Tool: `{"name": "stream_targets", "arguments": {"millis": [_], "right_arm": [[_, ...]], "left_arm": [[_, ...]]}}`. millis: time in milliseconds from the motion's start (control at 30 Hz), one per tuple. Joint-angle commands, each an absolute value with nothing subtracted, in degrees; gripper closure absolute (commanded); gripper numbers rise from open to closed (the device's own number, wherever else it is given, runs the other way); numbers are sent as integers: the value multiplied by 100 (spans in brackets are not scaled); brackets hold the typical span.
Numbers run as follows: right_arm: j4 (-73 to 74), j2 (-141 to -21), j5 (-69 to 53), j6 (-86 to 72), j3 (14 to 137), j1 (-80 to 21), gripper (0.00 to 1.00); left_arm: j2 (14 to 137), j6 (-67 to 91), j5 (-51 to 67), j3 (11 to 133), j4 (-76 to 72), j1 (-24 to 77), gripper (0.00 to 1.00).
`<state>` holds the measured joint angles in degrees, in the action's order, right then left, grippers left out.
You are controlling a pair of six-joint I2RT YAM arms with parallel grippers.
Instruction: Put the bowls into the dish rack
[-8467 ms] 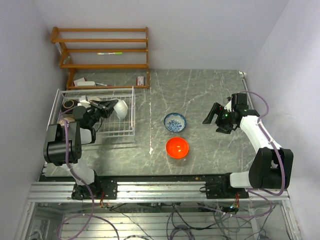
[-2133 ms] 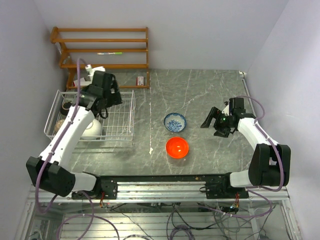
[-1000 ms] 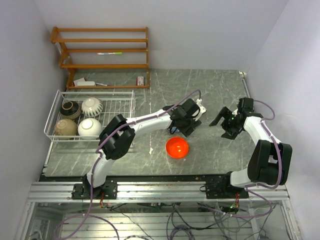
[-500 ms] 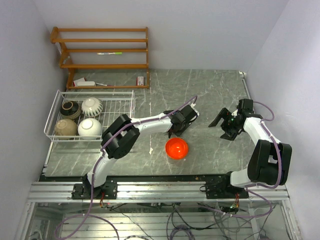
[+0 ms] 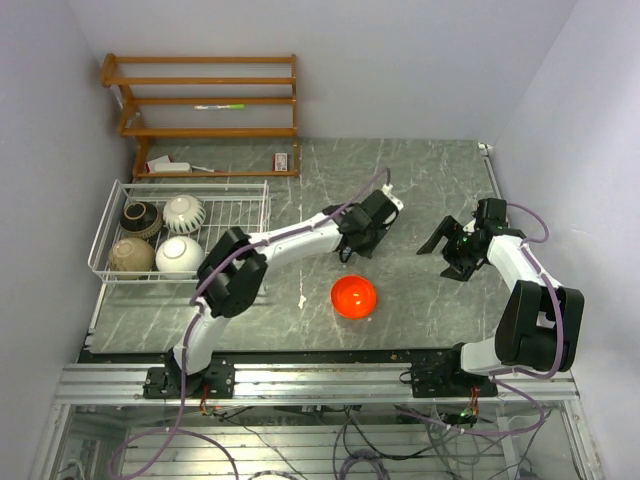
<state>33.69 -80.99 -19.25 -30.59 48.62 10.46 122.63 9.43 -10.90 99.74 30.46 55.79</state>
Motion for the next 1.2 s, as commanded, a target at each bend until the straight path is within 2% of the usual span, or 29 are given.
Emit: {"name": "stream_targets", "arguments": {"millis": [0,333,633,800,1167], "right_arm": [[3322,-8007,-2031,-2988,4873,1099,11],[3173,-8039,-2248,-2998,4773,1091,12],[3142,-8066,-2341,-2988,4760,1081,12],[3152,-8044,-2356,-2972,4761,1081,13],[3205,-7963,-2287,-2962,4768,1081,13]], "left_arm": [[11160,1756,-182,10254,2705,5086,93],[8543,4010,1902,7982,600,2503,93],[7513,5911,2996,5675,-1319,439,93],[7596,6671,3237,4815,-2450,88,93],[8218,7095,3259,4232,-3535,-61,93]]}}
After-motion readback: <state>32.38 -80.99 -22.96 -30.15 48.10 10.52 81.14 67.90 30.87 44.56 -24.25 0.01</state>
